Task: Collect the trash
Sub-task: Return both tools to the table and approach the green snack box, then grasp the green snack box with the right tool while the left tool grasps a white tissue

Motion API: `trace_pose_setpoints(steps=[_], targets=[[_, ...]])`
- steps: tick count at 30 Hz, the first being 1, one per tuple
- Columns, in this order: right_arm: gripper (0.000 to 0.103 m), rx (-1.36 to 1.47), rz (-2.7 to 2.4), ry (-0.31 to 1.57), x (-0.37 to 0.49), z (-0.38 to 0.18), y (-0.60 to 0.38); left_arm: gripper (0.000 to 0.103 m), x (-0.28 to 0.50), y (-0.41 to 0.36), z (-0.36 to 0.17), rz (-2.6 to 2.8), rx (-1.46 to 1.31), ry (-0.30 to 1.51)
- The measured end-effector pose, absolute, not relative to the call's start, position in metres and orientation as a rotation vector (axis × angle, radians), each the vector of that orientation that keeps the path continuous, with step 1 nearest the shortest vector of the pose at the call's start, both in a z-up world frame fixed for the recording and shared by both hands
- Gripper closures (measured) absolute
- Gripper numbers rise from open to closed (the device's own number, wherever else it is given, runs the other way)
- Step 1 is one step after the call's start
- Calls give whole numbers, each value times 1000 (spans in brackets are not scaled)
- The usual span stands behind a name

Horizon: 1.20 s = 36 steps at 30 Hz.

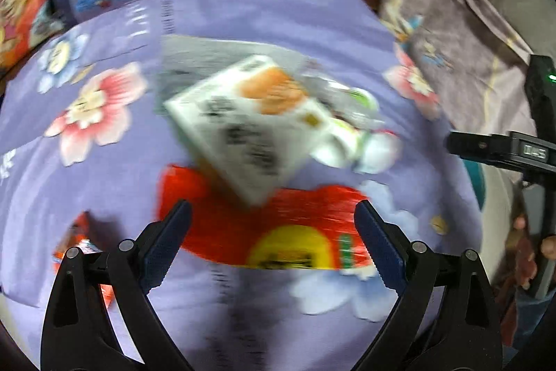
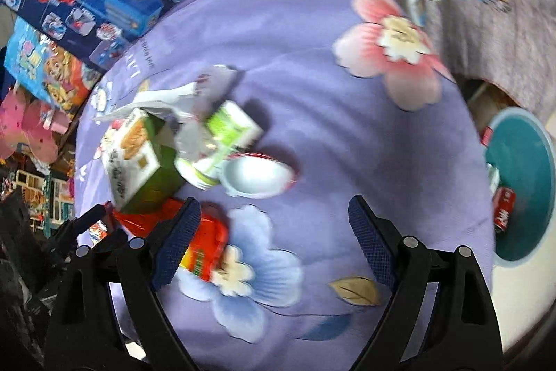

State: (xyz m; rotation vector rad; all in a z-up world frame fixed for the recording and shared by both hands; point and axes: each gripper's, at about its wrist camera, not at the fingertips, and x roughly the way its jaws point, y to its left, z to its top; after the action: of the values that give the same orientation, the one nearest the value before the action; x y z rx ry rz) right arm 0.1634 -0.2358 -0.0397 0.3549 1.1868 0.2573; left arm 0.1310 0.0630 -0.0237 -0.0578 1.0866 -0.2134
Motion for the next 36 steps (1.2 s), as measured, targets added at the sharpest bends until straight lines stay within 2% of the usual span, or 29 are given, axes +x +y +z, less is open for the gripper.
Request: trace_pose_setpoints(steps=[6, 16, 18, 20, 27, 29, 31, 34, 36], targets=[[20, 303, 324, 1185, 183, -28, -190, 9, 147, 87, -35, -189, -123, 1103], [20, 246, 464, 1192, 218, -18, -125, 9, 157, 97, -59, -123, -41, 1140], [26, 220, 489, 1187, 224, -18, -110, 9, 160, 105, -64, -110, -57, 1164], [41, 213, 518, 1203, 231, -21, -98, 9, 161, 113, -64, -105, -69, 1161], [42, 249, 590, 1270, 245, -42, -70, 9, 162, 119, -58, -161, -75, 1116], [42, 259, 611, 1284, 246, -48, -64, 14, 164, 118, -59, -213, -96, 1105], [42, 262, 635, 1293, 246, -53, -57, 36, 167, 116, -62, -273, -123, 1125], [42, 288, 669, 1282, 246, -60, -49, 41, 166, 118, -65, -293, -135, 1124], [50, 315, 699, 1280, 244, -63, -43, 41, 163, 121, -66, -313, -157, 1125]])
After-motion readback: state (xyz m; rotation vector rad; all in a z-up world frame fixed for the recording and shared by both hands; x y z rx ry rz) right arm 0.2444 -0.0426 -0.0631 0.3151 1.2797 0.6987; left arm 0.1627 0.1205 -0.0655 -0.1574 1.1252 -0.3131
